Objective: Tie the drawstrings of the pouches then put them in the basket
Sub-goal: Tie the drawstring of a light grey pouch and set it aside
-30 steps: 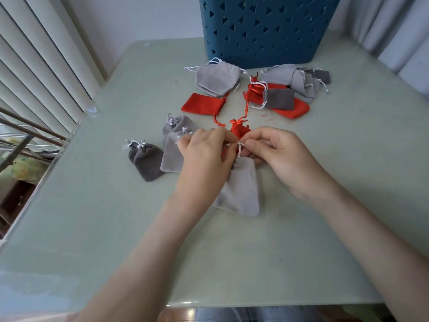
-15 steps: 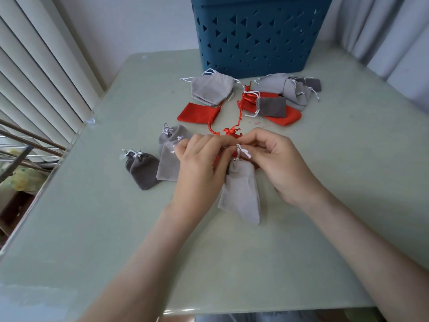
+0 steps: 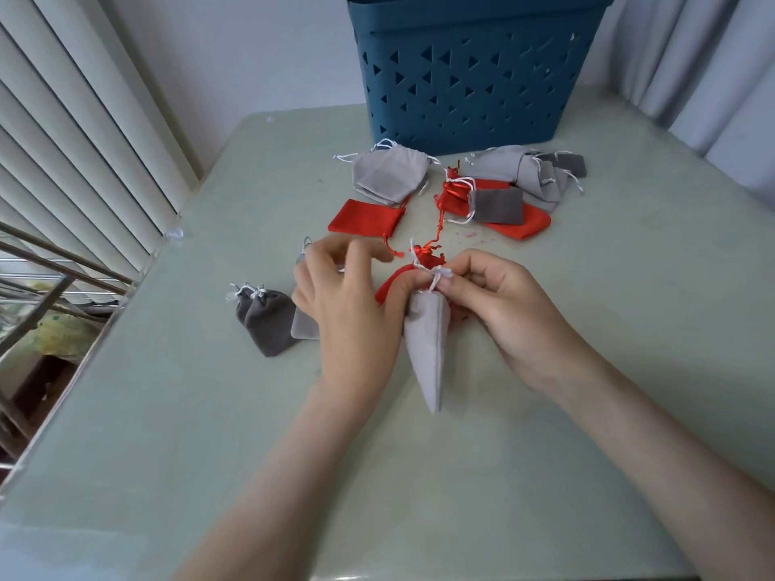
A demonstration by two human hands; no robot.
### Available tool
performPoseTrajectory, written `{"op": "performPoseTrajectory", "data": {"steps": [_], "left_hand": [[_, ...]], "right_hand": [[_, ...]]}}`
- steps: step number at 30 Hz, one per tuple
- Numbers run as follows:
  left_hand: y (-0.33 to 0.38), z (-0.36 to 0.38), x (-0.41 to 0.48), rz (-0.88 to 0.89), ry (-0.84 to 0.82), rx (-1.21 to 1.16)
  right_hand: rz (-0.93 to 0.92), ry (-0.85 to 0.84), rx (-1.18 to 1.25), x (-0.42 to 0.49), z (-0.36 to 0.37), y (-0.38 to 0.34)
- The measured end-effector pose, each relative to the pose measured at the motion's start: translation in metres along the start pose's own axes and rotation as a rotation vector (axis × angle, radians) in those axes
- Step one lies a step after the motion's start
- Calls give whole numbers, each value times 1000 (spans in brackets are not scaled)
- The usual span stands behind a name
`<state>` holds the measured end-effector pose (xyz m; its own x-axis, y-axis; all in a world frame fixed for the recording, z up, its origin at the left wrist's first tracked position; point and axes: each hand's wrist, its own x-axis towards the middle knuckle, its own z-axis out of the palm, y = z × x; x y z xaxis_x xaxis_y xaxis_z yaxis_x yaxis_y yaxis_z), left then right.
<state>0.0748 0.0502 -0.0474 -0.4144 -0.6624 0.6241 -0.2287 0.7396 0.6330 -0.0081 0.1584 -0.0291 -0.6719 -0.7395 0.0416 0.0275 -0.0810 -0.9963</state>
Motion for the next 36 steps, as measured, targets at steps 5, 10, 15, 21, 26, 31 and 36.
{"op": "performPoseTrajectory", "data": {"steps": [5, 10, 15, 21, 26, 31, 36], "left_hand": [[-1, 3, -1, 215, -47, -1], [-5, 1, -1, 310, -16, 80], [2, 0, 2, 177, -184, -175], [10, -8, 8, -37, -342, -208], [-8, -24, 24, -17, -368, 73], [-30, -42, 44, -179, -522, 547], [-27, -44, 60, -97, -367, 603]], "right_hand": [[31, -7, 39, 1, 0, 1], [43, 125, -43, 7, -6, 5], [55, 137, 33, 9, -7, 4], [108, -28, 201, 1, -1, -1], [138, 16, -52, 3, -2, -10], [136, 42, -291, 21, -6, -21], [56, 158, -607, 81, -20, -18]]}}
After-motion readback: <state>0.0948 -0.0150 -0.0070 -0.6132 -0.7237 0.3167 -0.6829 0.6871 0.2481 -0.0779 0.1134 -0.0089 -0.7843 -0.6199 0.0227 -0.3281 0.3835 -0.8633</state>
